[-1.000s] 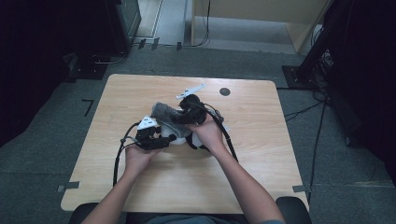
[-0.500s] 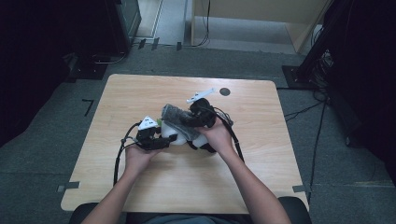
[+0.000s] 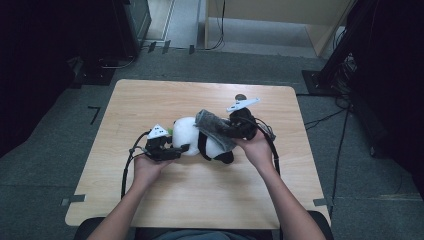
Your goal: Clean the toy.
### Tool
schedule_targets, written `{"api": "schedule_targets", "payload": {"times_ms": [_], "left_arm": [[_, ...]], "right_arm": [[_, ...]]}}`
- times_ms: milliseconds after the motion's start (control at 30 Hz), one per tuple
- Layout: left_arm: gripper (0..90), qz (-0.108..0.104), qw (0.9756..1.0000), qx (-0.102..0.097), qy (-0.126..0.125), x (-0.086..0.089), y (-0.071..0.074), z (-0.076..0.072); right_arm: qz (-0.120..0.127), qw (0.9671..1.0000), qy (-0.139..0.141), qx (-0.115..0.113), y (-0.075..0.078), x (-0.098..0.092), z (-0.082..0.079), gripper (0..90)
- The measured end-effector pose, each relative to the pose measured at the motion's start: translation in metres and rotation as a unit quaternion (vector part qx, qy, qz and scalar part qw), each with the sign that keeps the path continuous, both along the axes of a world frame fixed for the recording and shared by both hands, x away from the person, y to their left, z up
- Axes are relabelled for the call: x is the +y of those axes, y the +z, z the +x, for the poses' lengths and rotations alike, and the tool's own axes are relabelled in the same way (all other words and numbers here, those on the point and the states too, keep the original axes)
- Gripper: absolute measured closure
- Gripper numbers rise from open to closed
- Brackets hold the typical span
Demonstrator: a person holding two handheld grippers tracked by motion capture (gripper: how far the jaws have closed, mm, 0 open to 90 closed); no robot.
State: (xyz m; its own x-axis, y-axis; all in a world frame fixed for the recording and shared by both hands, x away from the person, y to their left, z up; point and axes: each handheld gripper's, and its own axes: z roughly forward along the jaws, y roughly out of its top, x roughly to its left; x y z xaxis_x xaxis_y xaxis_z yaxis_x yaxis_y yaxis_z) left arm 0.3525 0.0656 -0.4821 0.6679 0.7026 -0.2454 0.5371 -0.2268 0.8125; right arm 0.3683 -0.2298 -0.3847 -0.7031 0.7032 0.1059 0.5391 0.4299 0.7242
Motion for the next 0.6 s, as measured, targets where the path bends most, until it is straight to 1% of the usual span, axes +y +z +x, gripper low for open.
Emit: {"api": "schedule_targets", "payload": {"times_ms": [100, 133, 200, 267, 367, 433, 467, 533, 600], "left_arm": [[33.7, -0.001, 1.0000, 0.000, -0.001, 0.000, 0.000, 0.000], [33.7, -0.001, 1.0000, -0.001, -0.001, 0.000, 0.000, 0.000], [33.7, -0.001, 1.0000, -0.003, -0.001, 0.000, -0.001, 0.000], [33.6, -0.002, 1.0000, -0.005, 0.000, 0.000, -0.001, -0.001], [33.2, -0.002, 0.9999, -0.010, -0.001, 0.001, -0.002, -0.001], [32.6, -0.003, 0.9999, -0.014, -0.003, 0.002, -0.004, -0.002], [32.6, -0.004, 0.9999, -0.016, -0.003, 0.002, -0.004, -0.002], [32.6, -0.003, 0.9998, -0.017, -0.002, 0.002, -0.004, -0.003], [32.6, -0.003, 0.9998, -0.018, -0.001, 0.001, -0.003, -0.003]], "right_arm": [[-0.002, 0.9999, -0.016, 0.005, 0.000, -0.016, -0.002, 74.4], [0.002, 0.9998, -0.021, 0.007, 0.000, -0.022, -0.003, 74.4], [0.009, 0.9996, -0.025, 0.012, -0.002, -0.027, -0.004, 74.4], [0.010, 0.9996, -0.025, 0.012, -0.003, -0.028, -0.005, 74.4], [0.010, 0.9996, -0.023, 0.011, -0.001, -0.026, -0.003, 74.9], [0.033, 0.9992, -0.017, 0.016, 0.004, -0.023, -0.004, 75.6], [0.042, 0.9990, -0.012, 0.013, 0.007, -0.019, -0.005, 75.7], [0.051, 0.9987, 0.003, 0.004, 0.014, -0.009, -0.007, 75.7], [0.046, 0.9988, 0.015, -0.001, 0.018, 0.003, -0.005, 75.7]]}}
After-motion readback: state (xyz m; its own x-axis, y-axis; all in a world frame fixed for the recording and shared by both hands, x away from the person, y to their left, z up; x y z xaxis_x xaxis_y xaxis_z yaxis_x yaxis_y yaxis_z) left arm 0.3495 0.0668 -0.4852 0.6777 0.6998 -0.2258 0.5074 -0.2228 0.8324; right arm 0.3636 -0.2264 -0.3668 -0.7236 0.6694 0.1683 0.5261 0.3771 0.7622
